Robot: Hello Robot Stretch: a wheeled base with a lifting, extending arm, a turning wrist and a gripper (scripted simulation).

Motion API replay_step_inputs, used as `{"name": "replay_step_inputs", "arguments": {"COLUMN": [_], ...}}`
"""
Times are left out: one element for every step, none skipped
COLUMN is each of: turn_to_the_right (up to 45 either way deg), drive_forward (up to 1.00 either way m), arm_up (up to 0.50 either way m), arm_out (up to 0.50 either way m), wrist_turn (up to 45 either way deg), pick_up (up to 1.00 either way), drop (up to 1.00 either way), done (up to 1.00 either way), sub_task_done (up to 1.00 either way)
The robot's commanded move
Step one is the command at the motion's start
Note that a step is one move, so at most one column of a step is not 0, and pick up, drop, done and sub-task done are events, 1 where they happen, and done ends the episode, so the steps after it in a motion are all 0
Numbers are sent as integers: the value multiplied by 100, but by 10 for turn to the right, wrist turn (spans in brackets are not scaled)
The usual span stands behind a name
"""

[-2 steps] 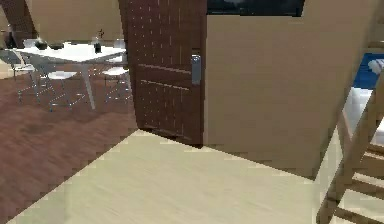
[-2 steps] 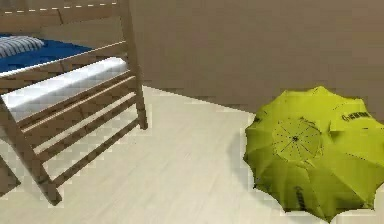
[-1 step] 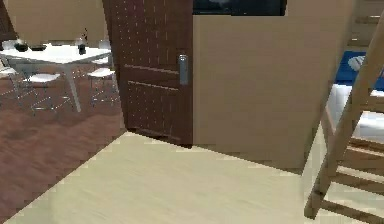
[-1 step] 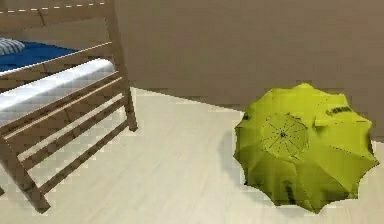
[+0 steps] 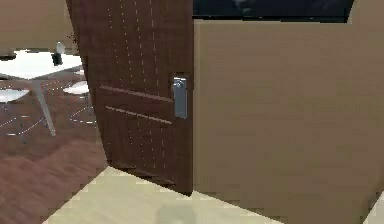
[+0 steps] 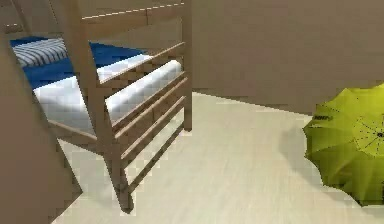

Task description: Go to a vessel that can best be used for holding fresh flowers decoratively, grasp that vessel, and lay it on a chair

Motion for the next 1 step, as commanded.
{"name": "replay_step_inputs", "arguments": {"turn_to_the_right": [-450], "drive_forward": [0], "arm_up": [0], "arm_out": [0], "wrist_turn": [0], "pick_up": [0], "drop": [0], "done": [0], "sub_task_done": [0]}}
